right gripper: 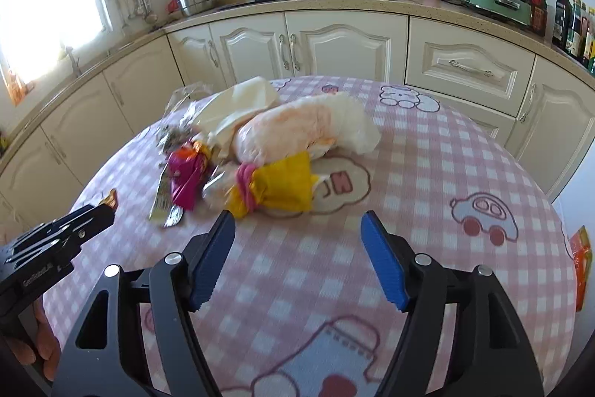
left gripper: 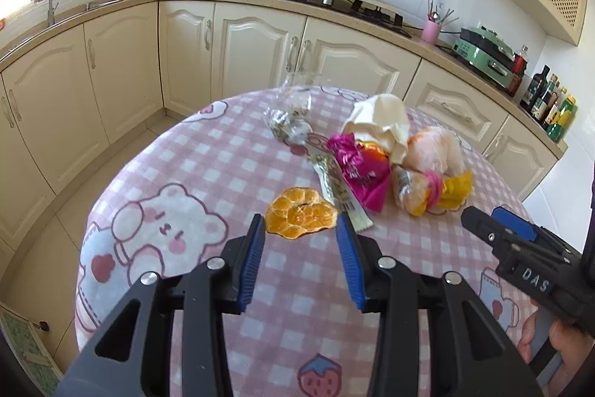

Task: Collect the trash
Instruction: 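Grasp the clear bottle with yellow wrapper and pink band with the right tool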

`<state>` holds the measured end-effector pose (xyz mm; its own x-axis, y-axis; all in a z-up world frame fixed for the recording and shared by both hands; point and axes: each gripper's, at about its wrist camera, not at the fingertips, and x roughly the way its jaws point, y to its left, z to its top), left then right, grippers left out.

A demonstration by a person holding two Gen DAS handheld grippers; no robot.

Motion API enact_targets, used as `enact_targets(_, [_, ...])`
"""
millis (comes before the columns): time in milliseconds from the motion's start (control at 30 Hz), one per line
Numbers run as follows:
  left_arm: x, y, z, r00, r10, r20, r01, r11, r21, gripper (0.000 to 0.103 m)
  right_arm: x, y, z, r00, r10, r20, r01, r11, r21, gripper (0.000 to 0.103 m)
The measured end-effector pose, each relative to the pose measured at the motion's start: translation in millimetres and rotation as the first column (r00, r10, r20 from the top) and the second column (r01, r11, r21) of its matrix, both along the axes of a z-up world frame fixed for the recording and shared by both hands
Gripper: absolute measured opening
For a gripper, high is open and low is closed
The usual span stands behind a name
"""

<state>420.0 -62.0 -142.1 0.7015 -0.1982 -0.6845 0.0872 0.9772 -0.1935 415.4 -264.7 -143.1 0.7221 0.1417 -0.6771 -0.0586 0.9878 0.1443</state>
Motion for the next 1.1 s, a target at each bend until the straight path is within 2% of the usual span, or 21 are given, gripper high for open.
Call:
enact_targets(67, [4.9, 2.3, 1.2, 1.000, 0.009, 0.001, -0.009, 1.000, -0.006, 0.039, 8.8, 0.8, 1.2, 1.000, 0.007, 0.018, -0.007, 1.000, -0.019, 0.069])
enact_targets(167, [10.2, 3.3, 2.0, 1.000, 0.010, 0.001, -0.010, 1.000, -0.019, 0.039, 26.5, -0.8, -2.6, 1.000, 0.027, -0.003, -0.027, 1.000, 0.002, 0.072])
enact_targets(367, [11.8, -6.9, 3.7, 1.000, -0.020, 0.004, 0.020, 0.999, -0.032, 0.039, 49.9, -3.2, -7.5, 0.995, 0.091, -0.042, -0.086, 0.992, 0.091, 0.072])
enact_targets(400, [10.7, -8.5, 4.1, 1.000, -0.025, 0.006, 0.025, 0.999, -0.030, 0.039, 49.8, -1.4, -7.6, 0.993, 0.110, -0.050, -0.105, 0.989, 0.100, 0.067])
enact_targets(433, [9.7, -9.4, 4.9, 1.000, -0.025, 0.010, 0.025, 0.999, -0.026, 0.039, 50.1, -0.2, -7.3, 0.990, 0.127, -0.054, -0.121, 0.987, 0.108, 0.054])
enact_targets(567, [4.4, -8.7, 8.6, 1.000, -0.023, 0.019, 0.024, 0.999, -0.032, 0.039, 40.4, 9.3, -4.5, 0.986, 0.158, -0.053, -0.154, 0.986, 0.069, 0.049])
enact_targets(600, [2.9, -8.4, 9.2, 1.000, -0.023, 0.019, 0.024, 0.999, -0.034, 0.039, 35.9, 12.2, -2.5, 0.986, 0.160, -0.047, -0.158, 0.986, 0.051, 0.045])
enact_targets(667, [-1.8, -6.9, 11.7, 1.000, -0.021, 0.022, 0.022, 0.999, -0.037, 0.039, 30.0, 17.2, -2.3, 0.984, 0.170, -0.057, -0.168, 0.985, 0.038, 0.015])
enact_targets(700, [-3.5, -6.8, 12.8, 1.000, -0.020, 0.024, 0.021, 0.999, -0.035, 0.039, 26.7, 20.2, -3.0, 0.982, 0.177, -0.066, -0.175, 0.984, 0.032, 0.006])
enact_targets(800, [-12.3, -2.7, 18.0, 0.999, -0.016, 0.032, 0.017, 0.999, -0.036, 0.039, 14.3, 27.0, -1.9, 0.984, 0.172, -0.050, -0.173, 0.985, -0.006, 0.006])
enact_targets(1100, [-43.6, 15.6, 31.1, 0.999, 0.000, 0.053, 0.003, 0.998, -0.056, 0.039, -30.1, 38.5, 25.0, 0.985, 0.169, 0.028, -0.168, 0.985, -0.021, 0.006])
